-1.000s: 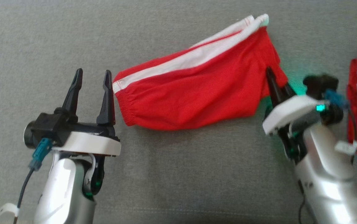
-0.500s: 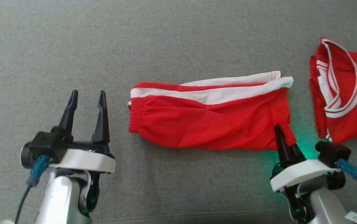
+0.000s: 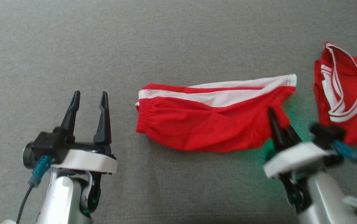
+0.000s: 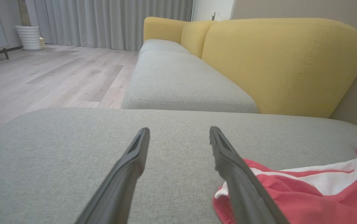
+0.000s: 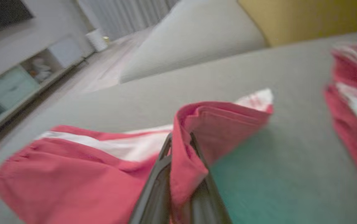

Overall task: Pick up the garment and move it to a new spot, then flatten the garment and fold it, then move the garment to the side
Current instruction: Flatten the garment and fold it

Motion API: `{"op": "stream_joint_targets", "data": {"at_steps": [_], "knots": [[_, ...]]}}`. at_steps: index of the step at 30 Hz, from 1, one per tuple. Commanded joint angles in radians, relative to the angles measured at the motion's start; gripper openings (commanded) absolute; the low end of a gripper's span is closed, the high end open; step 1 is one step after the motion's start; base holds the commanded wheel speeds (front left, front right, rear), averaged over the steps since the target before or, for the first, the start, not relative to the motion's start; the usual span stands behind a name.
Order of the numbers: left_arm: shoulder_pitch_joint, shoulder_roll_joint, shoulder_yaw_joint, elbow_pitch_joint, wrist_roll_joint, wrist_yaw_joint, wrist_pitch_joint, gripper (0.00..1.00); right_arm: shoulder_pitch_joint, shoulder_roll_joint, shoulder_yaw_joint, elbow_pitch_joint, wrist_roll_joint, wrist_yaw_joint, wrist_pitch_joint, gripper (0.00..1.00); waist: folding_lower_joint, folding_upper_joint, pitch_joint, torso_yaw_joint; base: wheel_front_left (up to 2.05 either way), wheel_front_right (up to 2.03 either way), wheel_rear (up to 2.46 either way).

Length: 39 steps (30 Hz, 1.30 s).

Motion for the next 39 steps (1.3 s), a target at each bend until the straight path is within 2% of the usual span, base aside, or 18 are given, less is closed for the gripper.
{"op": "stream_joint_targets", "data": {"at_steps": [1, 6, 7, 13, 19, 20, 21, 22, 28, 31, 34, 39], "knots": [[-0.015, 0.009, 0.028, -0.026, -0.001, -0.002, -0.005, 1.0, -0.072, 0.0, 0.07, -0.072, -0.014, 0.007, 0.022, 0.0, 0.0, 0.0, -0.006, 0.014, 0.0, 0.0, 0.0], [-0.017, 0.005, 0.016, -0.021, -0.01, -0.001, -0.005, 1.0, -0.177, 0.0, 0.267, -0.11, 0.006, 0.007, 0.097, 0.0, 0.0, 0.0, -0.018, 0.053, 0.0, 0.0, 0.0], [-0.017, 0.005, 0.016, -0.021, -0.01, -0.001, -0.005, 1.0, -0.177, 0.0, 0.267, -0.11, 0.006, 0.007, 0.097, 0.0, 0.0, 0.0, -0.018, 0.053, 0.0, 0.0, 0.0], [-0.023, 0.002, -0.002, -0.014, -0.021, 0.001, -0.005, 1.0, -0.262, 0.0, 0.479, -0.023, 0.128, 0.007, 0.094, 0.0, 0.0, 0.0, -0.013, 0.112, 0.0, 0.0, 0.0], [-0.025, 0.0, -0.01, -0.017, -0.031, 0.008, -0.005, 1.0, -0.301, 0.0, 0.559, 0.102, 0.182, 0.007, 0.059, 0.0, 0.0, 0.0, 0.004, 0.145, 0.0, 0.0, 0.0], [-0.024, 0.0, -0.01, -0.018, -0.032, 0.008, -0.005, 1.0, -0.308, 0.0, 0.567, 0.114, 0.184, 0.007, 0.053, 0.23, 0.0, 0.0, 0.006, 0.145, 0.0, 0.0, 0.0], [-0.023, -0.001, -0.009, -0.02, -0.032, 0.009, -0.005, 1.0, -0.313, 0.0, 0.573, 0.125, 0.187, 0.007, 0.046, 0.58, 0.0, 0.0, 0.008, 0.145, 0.0, 0.0, 0.0], [-0.022, -0.001, -0.009, -0.021, -0.032, 0.01, -0.005, 1.0, -0.318, 0.0, 0.578, 0.134, 0.188, 0.007, 0.041, 1.0, 0.0, 0.0, 0.01, 0.144, 0.0, 0.0, 0.0], [-0.019, -0.001, -0.004, -0.027, -0.028, 0.013, -0.005, 1.0, -0.346, 0.0, 0.63, 0.083, 0.186, 0.007, -0.033, 1.0, 0.0, 0.0, 0.007, 0.123, 0.0, 0.0, 0.0], [-0.017, -0.001, 0.002, -0.029, -0.02, 0.012, -0.005, 1.0, -0.338, 0.0, 0.607, 0.034, 0.167, 0.007, -0.074, 1.0, 0.0, 0.0, 0.001, 0.101, 0.0, 0.0, 0.0], [-0.013, 0.002, 0.01, -0.03, -0.01, 0.011, -0.005, 1.0, -0.308, 0.0, 0.523, -0.015, 0.129, 0.007, -0.111, 1.0, 0.0, 0.0, -0.009, 0.074, 0.0, 0.0, 0.0], [-0.001, 0.019, 0.022, -0.036, 0.011, 0.012, -0.005, 1.0, -0.205, 0.0, 0.287, -0.092, 0.018, 0.007, -0.13, 1.0, 0.0, 0.0, -0.031, 0.028, 0.0, 0.0, 0.0]]}}
